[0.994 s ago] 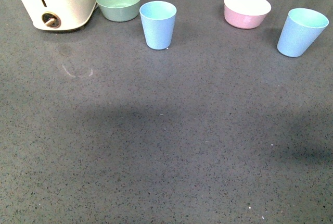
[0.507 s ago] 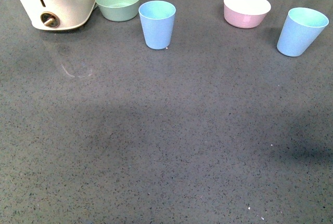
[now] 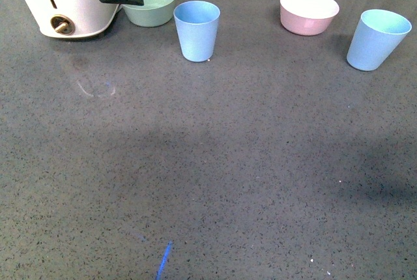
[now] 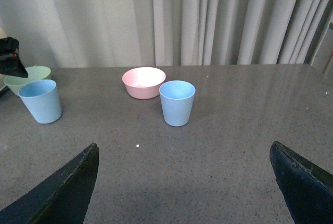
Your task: Stack blue cups with both arms
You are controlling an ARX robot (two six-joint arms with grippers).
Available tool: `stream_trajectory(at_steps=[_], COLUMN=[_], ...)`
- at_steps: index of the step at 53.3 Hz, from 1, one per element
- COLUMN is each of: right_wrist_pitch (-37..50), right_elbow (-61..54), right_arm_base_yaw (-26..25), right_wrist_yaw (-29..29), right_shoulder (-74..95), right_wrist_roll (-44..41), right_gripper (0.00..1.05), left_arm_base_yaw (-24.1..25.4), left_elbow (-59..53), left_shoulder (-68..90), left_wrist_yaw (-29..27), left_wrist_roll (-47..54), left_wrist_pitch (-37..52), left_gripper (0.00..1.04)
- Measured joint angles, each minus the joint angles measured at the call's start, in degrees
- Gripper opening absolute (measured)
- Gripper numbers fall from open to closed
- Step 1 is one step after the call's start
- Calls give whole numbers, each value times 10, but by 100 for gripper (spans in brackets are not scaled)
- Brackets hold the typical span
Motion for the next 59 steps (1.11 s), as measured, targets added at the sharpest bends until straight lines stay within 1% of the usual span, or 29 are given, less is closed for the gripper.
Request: stream_trajectory(at_steps=[36,40,41,44,46,49,52,55,58,59], right_wrist_pitch=[0,0,0,0,0,0,0,0,0,0], right_elbow=[0,0,0,0,0,0,0,0,0,0], right_arm_base_yaw=[0,0,0,0,0,0,0,0,0,0], right_wrist_yaw=[0,0,0,0,0,0,0,0,0,0], right_shoulder=[0,0,0,0,0,0,0,0,0,0], right_wrist_roll=[0,0,0,0,0,0,0,0,0,0], right_gripper=[96,96,96,96,96,96,96,96,96,96], left_arm_base_yaw=[-2,-2,-2,-2,-2,-2,-4,-5,-7,-7], left_elbow=[143,157,161,165,169,172,181,187,193,194], left_shoulder=[118,129,132,137,139,140,143,144,147,147], left_wrist_yaw=[-15,-18,-19,-20,-21,-21,-20,-17,-13,-12], left_wrist_roll=[-14,-16,-17,-19,-20,-21,-24,-27,-33,-34], left_wrist_pitch=[-86,-94,-98,-101,-104,-107,-114,-120,-129,-130], left_gripper=[95,83,77,67,58,50,38,31,20,18])
